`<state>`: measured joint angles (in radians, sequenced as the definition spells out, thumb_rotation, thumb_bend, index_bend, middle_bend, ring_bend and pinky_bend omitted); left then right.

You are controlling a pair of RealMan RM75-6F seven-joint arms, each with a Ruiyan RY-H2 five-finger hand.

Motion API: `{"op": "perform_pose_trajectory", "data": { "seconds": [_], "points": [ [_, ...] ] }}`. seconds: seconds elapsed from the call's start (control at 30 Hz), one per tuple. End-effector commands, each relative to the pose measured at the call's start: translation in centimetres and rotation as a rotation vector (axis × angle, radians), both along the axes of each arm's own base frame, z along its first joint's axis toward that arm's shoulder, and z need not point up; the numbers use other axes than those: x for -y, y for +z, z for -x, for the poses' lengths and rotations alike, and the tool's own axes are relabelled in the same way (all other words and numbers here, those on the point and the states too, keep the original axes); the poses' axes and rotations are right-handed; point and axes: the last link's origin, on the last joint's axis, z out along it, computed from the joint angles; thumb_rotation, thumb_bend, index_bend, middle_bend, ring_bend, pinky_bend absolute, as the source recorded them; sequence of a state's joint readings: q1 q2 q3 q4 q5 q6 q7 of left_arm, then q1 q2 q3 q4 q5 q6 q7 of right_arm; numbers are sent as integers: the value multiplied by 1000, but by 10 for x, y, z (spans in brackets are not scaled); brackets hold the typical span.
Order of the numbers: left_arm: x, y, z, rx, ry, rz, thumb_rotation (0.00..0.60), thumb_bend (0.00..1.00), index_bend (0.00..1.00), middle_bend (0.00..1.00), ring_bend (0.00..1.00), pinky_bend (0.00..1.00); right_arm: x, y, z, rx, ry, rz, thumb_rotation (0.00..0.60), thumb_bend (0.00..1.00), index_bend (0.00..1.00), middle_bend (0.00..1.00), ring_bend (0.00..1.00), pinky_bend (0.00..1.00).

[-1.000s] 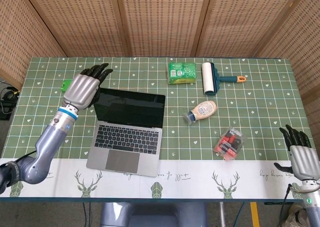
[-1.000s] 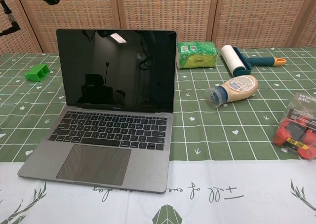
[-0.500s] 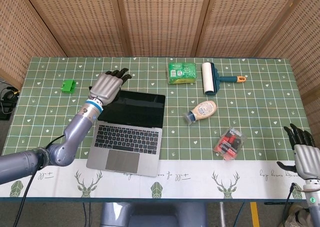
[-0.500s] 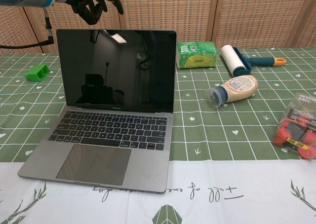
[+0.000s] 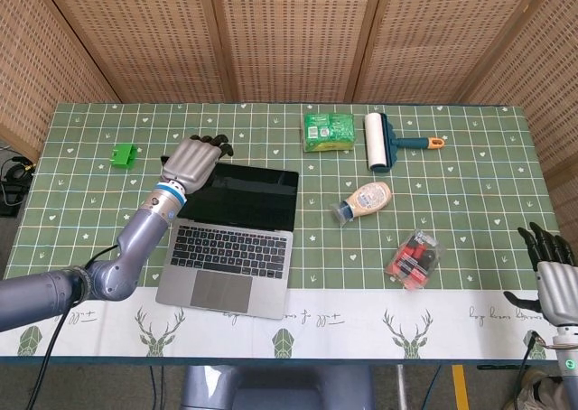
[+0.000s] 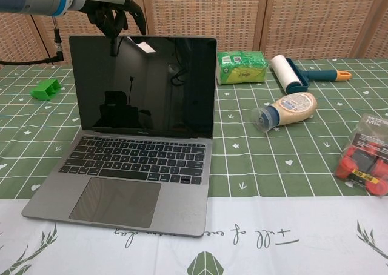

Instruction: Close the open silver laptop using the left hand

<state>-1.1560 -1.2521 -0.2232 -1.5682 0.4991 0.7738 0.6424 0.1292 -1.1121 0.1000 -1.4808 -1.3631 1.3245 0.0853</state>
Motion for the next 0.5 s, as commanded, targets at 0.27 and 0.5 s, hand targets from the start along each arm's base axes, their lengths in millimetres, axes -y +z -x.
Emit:
{"op": "perform_pose_trajectory", "data": {
  "seconds": [0.27, 0.5],
  "points": [
    [11, 4, -9, 38, -30, 26, 600, 1000, 456, 325, 353, 349, -1, -1, -1, -5, 5, -8, 600, 47, 71, 0, 0, 0],
    [18, 10, -9, 34, -53, 27, 600, 1000, 486, 360, 386, 369, -2, -3, -2, -10, 6, -18, 600, 47, 86, 0, 0, 0]
  ]
}}
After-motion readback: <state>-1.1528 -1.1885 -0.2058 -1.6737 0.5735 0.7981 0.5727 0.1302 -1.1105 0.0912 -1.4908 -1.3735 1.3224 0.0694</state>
